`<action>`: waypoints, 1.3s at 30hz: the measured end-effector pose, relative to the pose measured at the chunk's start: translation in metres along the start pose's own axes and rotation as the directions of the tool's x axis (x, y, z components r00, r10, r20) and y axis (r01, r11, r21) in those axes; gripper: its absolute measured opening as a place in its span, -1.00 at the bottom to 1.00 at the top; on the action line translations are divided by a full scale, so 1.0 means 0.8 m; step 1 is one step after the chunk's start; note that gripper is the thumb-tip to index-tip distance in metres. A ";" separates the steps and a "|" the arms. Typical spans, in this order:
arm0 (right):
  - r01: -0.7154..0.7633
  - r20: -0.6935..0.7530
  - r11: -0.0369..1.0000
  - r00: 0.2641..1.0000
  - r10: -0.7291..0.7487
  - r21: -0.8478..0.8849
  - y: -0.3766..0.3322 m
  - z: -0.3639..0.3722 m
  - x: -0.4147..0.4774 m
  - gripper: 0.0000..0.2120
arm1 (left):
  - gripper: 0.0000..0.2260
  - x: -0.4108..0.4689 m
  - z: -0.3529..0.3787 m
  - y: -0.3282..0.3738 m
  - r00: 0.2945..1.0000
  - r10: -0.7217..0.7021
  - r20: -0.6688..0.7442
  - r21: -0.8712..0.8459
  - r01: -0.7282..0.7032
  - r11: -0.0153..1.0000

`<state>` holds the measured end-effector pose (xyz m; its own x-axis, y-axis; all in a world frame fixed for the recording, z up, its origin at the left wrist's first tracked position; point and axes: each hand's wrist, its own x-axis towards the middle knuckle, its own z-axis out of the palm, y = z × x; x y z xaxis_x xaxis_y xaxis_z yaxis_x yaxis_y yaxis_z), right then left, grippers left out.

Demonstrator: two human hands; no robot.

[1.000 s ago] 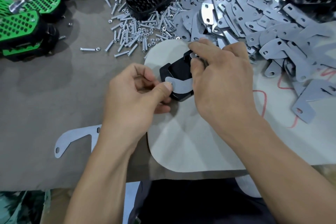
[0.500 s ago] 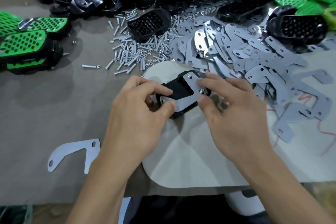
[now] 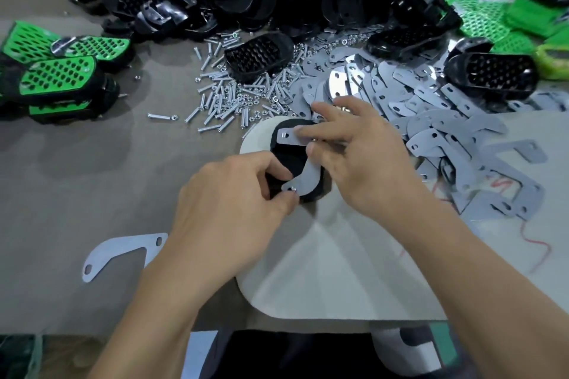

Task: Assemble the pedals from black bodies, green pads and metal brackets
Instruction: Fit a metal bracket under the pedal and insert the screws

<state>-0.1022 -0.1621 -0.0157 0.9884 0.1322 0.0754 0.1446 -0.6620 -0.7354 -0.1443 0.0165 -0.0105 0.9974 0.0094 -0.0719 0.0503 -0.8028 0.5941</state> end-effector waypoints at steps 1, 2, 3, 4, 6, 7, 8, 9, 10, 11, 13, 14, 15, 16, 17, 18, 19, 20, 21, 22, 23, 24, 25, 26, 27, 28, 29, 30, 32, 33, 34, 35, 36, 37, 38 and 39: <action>-0.005 0.010 1.000 1.000 0.005 0.016 0.001 -0.002 0.003 -0.72 | -0.85 0.002 0.002 0.000 1.000 0.002 0.012 -0.032 -0.001 0.999; -0.008 0.013 1.000 1.000 0.008 0.016 0.002 -0.003 0.004 -0.71 | -0.84 0.005 0.005 0.000 1.000 0.009 0.025 -0.069 -0.007 0.998; -0.010 0.013 1.000 1.000 0.010 0.013 0.003 -0.003 0.005 -0.71 | -0.83 0.006 0.006 -0.002 0.999 0.018 0.040 -0.104 -0.013 0.994; -0.011 0.012 1.000 1.000 0.011 0.015 0.004 -0.002 0.004 -0.71 | -0.83 0.008 0.008 -0.004 0.998 0.028 0.056 -0.140 -0.020 0.990; -0.024 0.010 0.999 1.000 0.024 0.033 0.006 0.000 0.002 -0.72 | -0.85 0.010 0.008 -0.011 0.996 0.049 0.080 -0.254 -0.028 0.967; -0.036 0.012 0.998 0.999 0.036 0.041 0.006 0.001 0.000 -0.73 | -0.86 0.011 0.008 -0.014 0.995 0.051 0.081 -0.322 -0.022 0.947; -0.043 0.017 0.998 0.999 0.043 0.044 0.006 0.002 -0.002 -0.71 | -0.87 0.012 0.008 -0.017 0.996 0.045 0.078 -0.368 -0.013 0.930; -0.042 0.023 0.998 0.999 0.041 0.040 0.006 0.002 -0.005 -0.67 | -0.89 0.014 0.008 -0.018 0.996 0.040 0.076 -0.383 -0.008 0.924; -0.034 0.023 0.999 0.999 0.034 0.026 0.007 0.002 -0.008 -0.63 | -0.87 0.016 0.008 -0.019 0.996 0.040 0.076 -0.375 -0.008 0.927; -0.021 0.017 1.000 1.000 0.021 0.003 0.007 0.003 -0.010 -0.61 | -0.84 0.018 0.008 -0.020 0.996 0.039 0.077 -0.359 -0.009 0.933; 0.012 -0.007 0.999 1.000 -0.012 -0.033 0.010 0.004 -0.014 -0.60 | -0.78 0.024 0.008 -0.018 0.997 0.026 0.077 -0.340 0.002 0.940; 0.030 -0.015 0.998 0.999 -0.031 -0.050 0.011 0.005 -0.014 -0.60 | -0.76 0.027 0.008 -0.016 0.997 0.016 0.075 -0.335 0.010 0.942; 0.050 -0.017 0.996 0.999 -0.051 -0.076 0.011 0.006 -0.015 -0.60 | -0.75 0.029 0.009 -0.013 0.998 0.006 0.070 -0.327 0.018 0.945; 0.068 -0.014 0.992 0.997 -0.070 -0.110 0.011 0.007 -0.015 -0.60 | -0.74 0.029 0.011 -0.009 0.998 0.004 0.063 -0.313 0.016 0.950; 0.084 -0.006 0.986 0.996 -0.086 -0.144 0.011 0.007 -0.014 -0.60 | -0.73 0.029 0.012 -0.006 0.999 0.013 0.051 -0.292 0.002 0.957; 0.096 0.004 0.980 0.995 -0.097 -0.172 0.012 0.007 -0.014 -0.60 | -0.73 0.028 0.013 -0.005 0.999 0.028 0.030 -0.265 -0.019 0.964; 0.107 0.015 0.975 0.994 -0.106 -0.194 0.013 0.006 -0.014 -0.60 | -0.72 0.027 0.013 -0.005 0.999 0.042 -0.006 -0.232 -0.042 0.972; 0.119 0.027 0.969 0.993 -0.116 -0.218 0.014 0.005 -0.013 -0.60 | -0.69 0.025 0.011 -0.005 0.997 0.063 -0.051 -0.203 -0.072 0.977; 0.134 0.039 0.960 0.991 -0.129 -0.245 0.014 0.004 -0.012 -0.60 | -0.62 0.024 0.008 -0.006 0.991 0.098 -0.089 -0.181 -0.113 0.977; 0.151 0.055 0.951 0.988 -0.142 -0.270 0.015 0.003 -0.011 -0.60 | -0.49 0.024 0.008 -0.008 0.983 0.152 -0.098 -0.160 -0.167 0.973; 0.166 0.077 0.944 0.986 -0.150 -0.286 0.015 0.000 -0.010 -0.59 | -0.35 0.025 0.007 -0.009 0.974 0.214 -0.069 -0.149 -0.222 0.964; 0.175 0.108 0.941 0.983 -0.150 -0.288 0.015 -0.003 -0.009 -0.58 | -0.26 0.026 0.007 -0.009 0.966 0.257 -0.016 -0.150 -0.257 0.955; 0.178 0.143 0.945 0.979 -0.143 -0.274 0.016 -0.008 -0.007 -0.57 | -0.23 0.027 0.006 -0.007 0.959 0.281 0.038 -0.156 -0.272 0.950; 0.165 0.177 0.958 0.976 -0.125 -0.234 0.015 -0.014 -0.004 -0.57 | -0.24 0.027 0.006 -0.005 0.954 0.292 0.076 -0.149 -0.279 0.949; 0.128 0.187 0.978 0.978 -0.096 -0.165 0.013 -0.022 0.001 -0.57 | -0.26 0.029 0.006 -0.006 0.951 0.296 0.095 -0.123 -0.284 0.951; 0.077 0.144 0.993 0.987 -0.064 -0.085 0.011 -0.029 0.007 -0.60 | -0.27 0.030 0.006 -0.007 0.949 0.298 0.105 -0.092 -0.289 0.953; 0.028 0.049 0.999 0.998 -0.027 -0.025 0.009 -0.037 0.017 -0.66 | -0.28 0.033 0.004 -0.007 0.947 0.298 0.115 -0.060 -0.293 0.954; -0.011 -0.066 1.000 0.998 0.009 -0.018 0.009 -0.046 0.029 -0.72 | -0.29 0.035 0.003 -0.007 0.946 0.301 0.125 -0.029 -0.299 0.954; -0.082 -0.177 0.988 0.982 0.058 -0.132 0.005 -0.061 0.058 -0.74 | -0.29 0.040 0.000 -0.006 0.943 0.302 0.138 0.028 -0.309 0.951; -0.091 -0.164 0.977 0.985 0.060 -0.192 0.004 -0.067 0.072 -0.72 | -0.29 0.042 -0.001 -0.005 0.943 0.299 0.144 0.042 -0.308 0.950; -0.073 -0.132 0.970 0.990 0.043 -0.232 0.001 -0.073 0.085 -0.68 | -0.31 0.044 -0.002 -0.004 0.942 0.298 0.155 0.047 -0.308 0.950; -0.047 -0.103 0.967 0.994 0.022 -0.250 -0.002 -0.076 0.099 -0.65 | -0.33 0.046 -0.003 -0.004 0.939 0.302 0.168 0.050 -0.314 0.948; -0.028 -0.083 0.962 0.997 0.006 -0.271 -0.005 -0.079 0.113 -0.65 | -0.35 0.048 -0.005 -0.002 0.933 0.310 0.183 0.058 -0.325 0.944; -0.020 -0.066 0.950 0.998 0.000 -0.313 -0.009 -0.080 0.127 -0.66 | -0.38 0.050 -0.008 0.000 0.927 0.319 0.200 0.069 -0.338 0.939; -0.022 -0.041 0.927 0.999 0.007 -0.374 -0.012 -0.080 0.143 -0.70 | -0.39 0.053 -0.009 0.001 0.920 0.326 0.216 0.082 -0.350 0.933; -0.018 -0.006 0.897 1.000 0.017 -0.441 -0.012 -0.078 0.160 -0.74 | -0.38 0.054 -0.010 0.004 0.915 0.330 0.230 0.094 -0.359 0.929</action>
<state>0.0259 -0.1845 0.0429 0.9910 0.1162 0.0670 0.1328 -0.9218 -0.3642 -0.1003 0.0194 -0.0055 0.9176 -0.3937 -0.0541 -0.3159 -0.8051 0.5020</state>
